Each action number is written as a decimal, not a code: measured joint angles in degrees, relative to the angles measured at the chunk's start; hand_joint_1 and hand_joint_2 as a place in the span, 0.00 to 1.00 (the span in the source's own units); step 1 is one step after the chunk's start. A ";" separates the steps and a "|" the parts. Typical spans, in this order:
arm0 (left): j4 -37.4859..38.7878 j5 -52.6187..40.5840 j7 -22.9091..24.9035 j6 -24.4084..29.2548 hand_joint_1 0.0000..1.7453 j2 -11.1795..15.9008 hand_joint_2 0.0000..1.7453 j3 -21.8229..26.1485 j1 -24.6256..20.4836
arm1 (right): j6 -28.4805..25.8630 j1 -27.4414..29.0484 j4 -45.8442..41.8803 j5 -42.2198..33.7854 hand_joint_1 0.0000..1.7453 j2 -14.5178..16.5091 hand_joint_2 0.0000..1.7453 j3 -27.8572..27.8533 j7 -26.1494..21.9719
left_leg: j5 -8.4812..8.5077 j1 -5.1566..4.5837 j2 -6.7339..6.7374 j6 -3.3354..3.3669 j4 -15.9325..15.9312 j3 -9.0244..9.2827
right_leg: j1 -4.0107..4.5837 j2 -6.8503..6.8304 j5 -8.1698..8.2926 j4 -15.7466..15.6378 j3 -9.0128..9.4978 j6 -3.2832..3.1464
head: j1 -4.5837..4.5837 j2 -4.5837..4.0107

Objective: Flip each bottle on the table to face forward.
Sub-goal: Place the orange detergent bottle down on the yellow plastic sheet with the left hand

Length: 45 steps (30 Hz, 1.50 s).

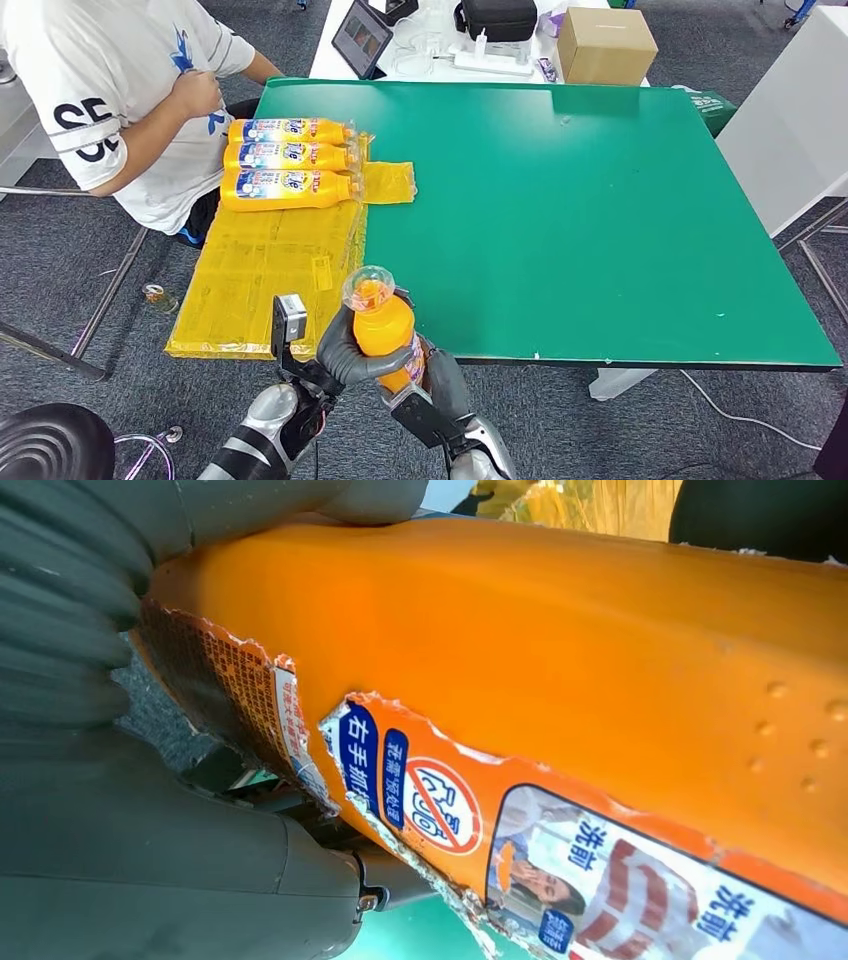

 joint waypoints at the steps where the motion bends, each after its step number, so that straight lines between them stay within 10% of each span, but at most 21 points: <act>1: 0.10 0.09 0.00 -0.08 1.00 0.05 1.00 0.01 -0.02 | 0.01 0.00 0.04 0.00 1.00 0.00 1.00 0.05 0.00 | 0.00 0.00 0.00 0.00 0.00 0.00 | 0.00 0.00 0.00 0.00 0.00 0.00 | 0.01 0.00; 18: 0.95 3.66 0.09 -2.58 1.00 0.61 1.00 0.01 -0.09 | -0.07 -0.02 0.65 -0.14 0.97 0.01 1.00 0.60 -0.27 | 0.00 0.00 0.00 0.00 0.00 0.00 | 0.00 0.00 0.00 0.00 0.00 0.00 | 0.01 0.00; 21: 0.97 4.40 0.10 -2.78 1.00 0.86 1.00 -0.02 -0.08 | -0.27 -0.09 0.79 -0.34 0.25 0.06 1.00 0.65 -0.49 | 0.00 0.00 0.00 0.00 0.00 0.00 | 0.00 0.00 0.00 0.00 0.00 0.00 | 0.00 0.00; 23: 0.97 4.37 0.09 -2.60 1.00 0.91 1.00 -0.04 -0.07 | -0.50 -0.16 0.84 -0.69 0.00 0.13 0.50 0.68 -0.74 | 0.00 0.00 0.00 0.00 0.00 0.00 | 0.00 0.00 0.00 0.00 0.00 0.00 | 0.00 0.00; 25: 0.93 4.20 -0.06 -1.79 1.00 0.90 1.00 -0.17 -0.03 | -0.74 -0.39 0.70 -1.56 0.00 0.34 0.00 0.69 -0.99 | 0.00 0.00 0.00 0.00 0.00 0.00 | 0.00 0.00 0.00 0.00 0.00 0.00 | 0.00 0.00; 45: -9.59 5.85 -0.45 16.85 1.00 0.96 1.00 11.60 -5.25 | 17.04 0.42 -21.93 -21.39 0.00 0.38 0.00 -1.17 -1.51 | 0.04 0.01 0.09 -0.01 0.01 0.03 | 0.00 0.02 0.02 0.01 -0.04 -0.01 | 0.00 0.00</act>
